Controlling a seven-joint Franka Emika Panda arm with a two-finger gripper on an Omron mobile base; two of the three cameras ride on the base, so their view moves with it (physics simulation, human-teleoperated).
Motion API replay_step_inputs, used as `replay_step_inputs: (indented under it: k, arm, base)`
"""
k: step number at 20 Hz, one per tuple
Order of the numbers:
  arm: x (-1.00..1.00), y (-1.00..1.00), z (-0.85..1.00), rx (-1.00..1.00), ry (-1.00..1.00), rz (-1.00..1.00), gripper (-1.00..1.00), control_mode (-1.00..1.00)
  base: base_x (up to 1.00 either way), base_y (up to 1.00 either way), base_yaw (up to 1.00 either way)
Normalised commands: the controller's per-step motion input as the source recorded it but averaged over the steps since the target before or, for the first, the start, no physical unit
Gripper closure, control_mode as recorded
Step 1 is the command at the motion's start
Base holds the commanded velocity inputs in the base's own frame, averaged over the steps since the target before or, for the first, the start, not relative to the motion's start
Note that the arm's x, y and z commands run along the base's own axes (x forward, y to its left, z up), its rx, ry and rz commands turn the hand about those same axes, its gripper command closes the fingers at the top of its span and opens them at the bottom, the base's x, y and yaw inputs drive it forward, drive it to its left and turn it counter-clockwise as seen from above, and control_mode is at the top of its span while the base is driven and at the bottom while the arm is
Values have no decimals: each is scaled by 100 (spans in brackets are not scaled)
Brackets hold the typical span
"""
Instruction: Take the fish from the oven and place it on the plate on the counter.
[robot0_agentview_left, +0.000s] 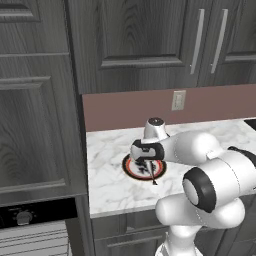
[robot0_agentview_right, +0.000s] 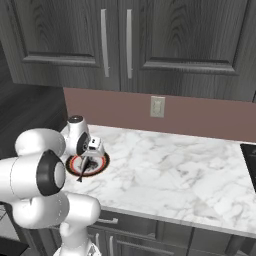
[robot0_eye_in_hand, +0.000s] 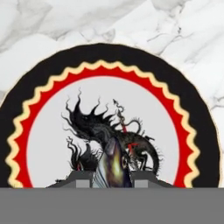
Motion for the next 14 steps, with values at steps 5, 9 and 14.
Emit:
replay_step_inputs:
  k: [5, 9, 14]
  arm:
    - [42, 4, -7, 0, 0, 0, 100, -100]
    - [35, 9, -3, 0, 0, 0, 100, -100]
    - [17, 9, -3, 0, 0, 0, 100, -100]
  base:
    - [0, 0, 0]
    - [0, 0, 0]
    - [0, 0, 0]
